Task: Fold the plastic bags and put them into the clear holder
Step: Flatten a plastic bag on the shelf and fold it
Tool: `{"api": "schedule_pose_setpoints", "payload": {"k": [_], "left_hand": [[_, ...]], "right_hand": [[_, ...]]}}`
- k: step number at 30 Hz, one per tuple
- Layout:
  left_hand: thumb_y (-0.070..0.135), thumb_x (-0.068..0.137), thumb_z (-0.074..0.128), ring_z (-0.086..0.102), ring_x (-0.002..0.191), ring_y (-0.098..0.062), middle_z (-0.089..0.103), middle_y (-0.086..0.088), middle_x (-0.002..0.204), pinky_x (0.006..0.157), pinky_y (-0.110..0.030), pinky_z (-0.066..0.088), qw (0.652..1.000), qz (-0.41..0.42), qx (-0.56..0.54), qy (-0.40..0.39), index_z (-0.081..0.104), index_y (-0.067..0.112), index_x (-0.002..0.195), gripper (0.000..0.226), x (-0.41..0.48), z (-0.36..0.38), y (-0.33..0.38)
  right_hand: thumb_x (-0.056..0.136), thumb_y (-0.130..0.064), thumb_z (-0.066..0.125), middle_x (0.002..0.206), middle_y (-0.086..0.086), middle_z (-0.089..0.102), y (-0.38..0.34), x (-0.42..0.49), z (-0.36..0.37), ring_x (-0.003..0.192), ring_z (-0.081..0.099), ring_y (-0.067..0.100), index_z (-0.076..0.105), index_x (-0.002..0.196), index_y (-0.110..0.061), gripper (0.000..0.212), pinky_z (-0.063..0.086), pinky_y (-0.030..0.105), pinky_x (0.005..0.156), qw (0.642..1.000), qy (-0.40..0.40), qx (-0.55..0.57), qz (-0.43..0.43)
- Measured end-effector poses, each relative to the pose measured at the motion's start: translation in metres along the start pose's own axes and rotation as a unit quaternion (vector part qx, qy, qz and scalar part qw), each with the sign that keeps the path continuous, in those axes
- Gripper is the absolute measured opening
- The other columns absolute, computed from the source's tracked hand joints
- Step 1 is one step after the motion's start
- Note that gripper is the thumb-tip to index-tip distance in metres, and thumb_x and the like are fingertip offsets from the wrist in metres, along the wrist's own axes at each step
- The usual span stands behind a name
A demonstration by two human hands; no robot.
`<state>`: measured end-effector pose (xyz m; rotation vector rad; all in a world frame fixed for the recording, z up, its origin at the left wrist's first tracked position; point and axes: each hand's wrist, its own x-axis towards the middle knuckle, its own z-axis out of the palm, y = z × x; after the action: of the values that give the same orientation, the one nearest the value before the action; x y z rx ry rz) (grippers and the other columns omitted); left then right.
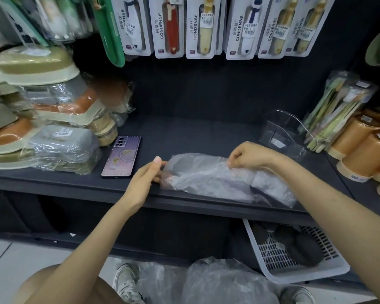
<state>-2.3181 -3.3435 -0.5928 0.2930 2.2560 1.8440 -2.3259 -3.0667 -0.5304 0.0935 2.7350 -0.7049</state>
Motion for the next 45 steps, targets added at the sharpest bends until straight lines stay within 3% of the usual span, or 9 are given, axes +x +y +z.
{"api": "schedule_pose_setpoints", "payload": {"k": [2, 6, 13, 17, 20, 24, 28, 42, 45], "left_hand": [[0.053, 0.091, 0.051, 0.059, 0.06, -0.003, 0.07, 0.001, 0.075, 0.066, -0.013, 0.042, 0.999, -0.011, 0.013, 0.042, 0.065, 0.02, 0.098, 0.037, 0.005, 0.001, -0.002], [0.031, 0.09, 0.064, 0.065, 0.061, -0.009, 0.07, 0.008, 0.065, 0.079, -0.036, 0.05, 0.986, -0.036, 0.148, 0.073, 0.061, 0.023, 0.095, 0.011, 0.014, 0.009, -0.015], [0.014, 0.085, 0.062, 0.059, 0.076, -0.015, 0.066, 0.007, 0.077, 0.066, -0.029, 0.04, 0.946, -0.04, 0.297, 0.125, 0.053, 0.016, 0.12, 0.036, 0.015, 0.012, -0.013], [0.029, 0.076, 0.048, 0.056, 0.084, -0.033, 0.061, -0.011, 0.095, 0.077, -0.04, 0.047, 0.865, 0.16, 0.447, 0.159, 0.063, 0.006, 0.112, 0.045, 0.016, 0.015, -0.01], [0.029, 0.087, 0.044, 0.059, 0.1, -0.036, 0.063, -0.014, 0.11, 0.088, -0.047, 0.05, 0.819, 0.283, 0.494, 0.067, 0.068, 0.007, 0.108, 0.039, 0.03, 0.027, -0.014], [0.051, 0.094, 0.018, 0.032, 0.142, -0.026, 0.044, -0.008, 0.148, 0.117, -0.036, 0.025, 0.836, 0.208, 0.502, -0.068, 0.049, 0.013, 0.14, 0.068, 0.042, 0.044, -0.023], [0.065, 0.081, -0.004, -0.003, 0.148, -0.011, 0.006, 0.003, 0.16, 0.114, -0.019, -0.011, 0.848, 0.142, 0.505, -0.07, 0.01, 0.018, 0.153, 0.088, 0.044, 0.049, -0.028], [0.071, 0.069, -0.016, -0.009, 0.148, -0.016, -0.005, -0.005, 0.162, 0.117, -0.027, -0.012, 0.801, 0.082, 0.59, -0.059, -0.001, 0.014, 0.154, 0.103, 0.044, 0.053, -0.028], [0.075, 0.067, -0.014, -0.01, 0.148, -0.016, -0.006, -0.004, 0.162, 0.12, -0.03, -0.008, 0.799, 0.077, 0.593, -0.062, -0.001, 0.016, 0.154, 0.106, 0.044, 0.053, -0.028]], "right_hand": [[0.083, -0.021, 0.071, 0.09, -0.003, 0.07, 0.005, 0.013, 0.004, 0.087, 0.064, 0.014, 0.069, 0.071, -0.018, 0.013, 0.05, 0.027, 0.076, 1.0, -0.006, -0.009, 0.017], [0.079, -0.014, 0.072, 0.074, -0.004, 0.066, 0.013, 0.022, 0.015, 0.07, 0.058, 0.012, 0.064, 0.061, -0.022, 0.021, 0.044, 0.023, 0.062, 1.0, -0.001, -0.016, 0.015], [0.081, -0.023, 0.072, 0.071, -0.017, 0.065, 0.024, 0.03, 0.021, 0.076, 0.062, 0.006, 0.067, 0.067, -0.03, 0.017, 0.053, 0.032, 0.077, 1.0, 0.012, -0.021, -0.015], [0.082, -0.03, 0.072, 0.07, -0.02, 0.062, 0.025, 0.032, 0.02, 0.071, 0.057, 0.001, 0.066, 0.071, -0.034, 0.014, 0.045, 0.024, 0.069, 0.999, -0.001, -0.023, -0.032], [0.083, -0.033, 0.072, 0.069, -0.019, 0.063, 0.024, 0.035, 0.018, 0.071, 0.057, 0.002, 0.068, 0.074, -0.033, 0.009, 0.045, 0.024, 0.069, 0.999, -0.011, -0.033, -0.037], [0.085, -0.027, 0.07, 0.054, -0.026, 0.06, 0.022, 0.038, 0.016, 0.061, 0.054, 0.001, 0.066, 0.07, -0.03, 0.016, 0.049, 0.032, 0.075, 0.999, -0.028, -0.002, -0.034], [0.089, -0.018, 0.064, 0.063, -0.012, 0.065, 0.022, 0.04, 0.016, 0.061, 0.058, 0.003, 0.07, 0.078, -0.013, 0.014, 0.051, 0.036, 0.081, 0.999, -0.036, 0.024, -0.026], [0.09, -0.035, 0.064, 0.078, -0.005, 0.065, 0.037, 0.041, 0.011, 0.073, 0.058, 0.012, 0.067, 0.081, -0.014, 0.023, 0.047, 0.028, 0.072, 0.996, 0.028, 0.083, -0.002], [0.092, -0.044, 0.056, 0.093, -0.006, 0.067, 0.043, 0.031, 0.006, 0.093, 0.061, 0.018, 0.067, 0.094, -0.021, 0.025, 0.047, 0.035, 0.085, 0.994, 0.081, -0.049, 0.05]]}}
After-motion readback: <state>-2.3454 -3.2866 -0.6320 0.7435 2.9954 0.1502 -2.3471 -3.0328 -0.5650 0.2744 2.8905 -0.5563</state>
